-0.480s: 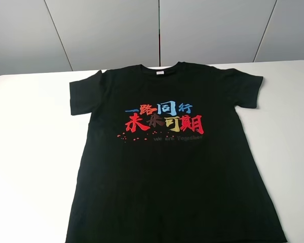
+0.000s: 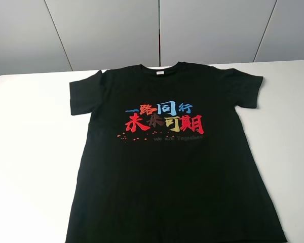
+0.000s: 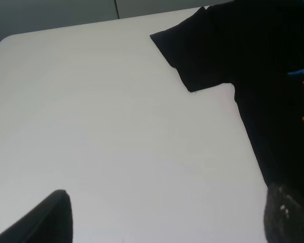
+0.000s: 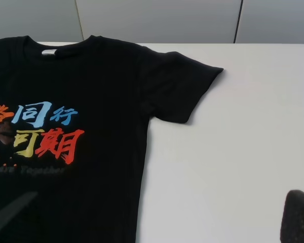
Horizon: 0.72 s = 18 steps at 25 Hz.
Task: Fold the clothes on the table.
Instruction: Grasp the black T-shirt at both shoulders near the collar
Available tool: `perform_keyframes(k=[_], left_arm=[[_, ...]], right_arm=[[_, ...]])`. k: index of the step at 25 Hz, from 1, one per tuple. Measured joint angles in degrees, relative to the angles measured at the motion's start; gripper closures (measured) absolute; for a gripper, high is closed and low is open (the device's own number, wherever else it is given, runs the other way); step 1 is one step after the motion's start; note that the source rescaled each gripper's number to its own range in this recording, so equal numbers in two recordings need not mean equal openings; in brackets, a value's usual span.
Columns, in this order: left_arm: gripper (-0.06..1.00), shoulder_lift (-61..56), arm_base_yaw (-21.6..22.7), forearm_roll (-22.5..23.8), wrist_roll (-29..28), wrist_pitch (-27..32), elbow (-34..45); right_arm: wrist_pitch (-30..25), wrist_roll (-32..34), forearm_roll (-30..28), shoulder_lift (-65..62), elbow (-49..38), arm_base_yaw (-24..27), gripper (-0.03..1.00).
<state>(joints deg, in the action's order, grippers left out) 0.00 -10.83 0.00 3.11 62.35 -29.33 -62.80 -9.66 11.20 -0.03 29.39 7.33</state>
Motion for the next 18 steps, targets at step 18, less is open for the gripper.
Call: perform_keyframes(k=[18], left_arm=[[-0.03, 0.0, 0.0, 0.0, 0.0, 0.0, 0.0]], right_arm=[[0.0, 0.0, 0.0, 0.0, 0.0, 0.0, -0.03]])
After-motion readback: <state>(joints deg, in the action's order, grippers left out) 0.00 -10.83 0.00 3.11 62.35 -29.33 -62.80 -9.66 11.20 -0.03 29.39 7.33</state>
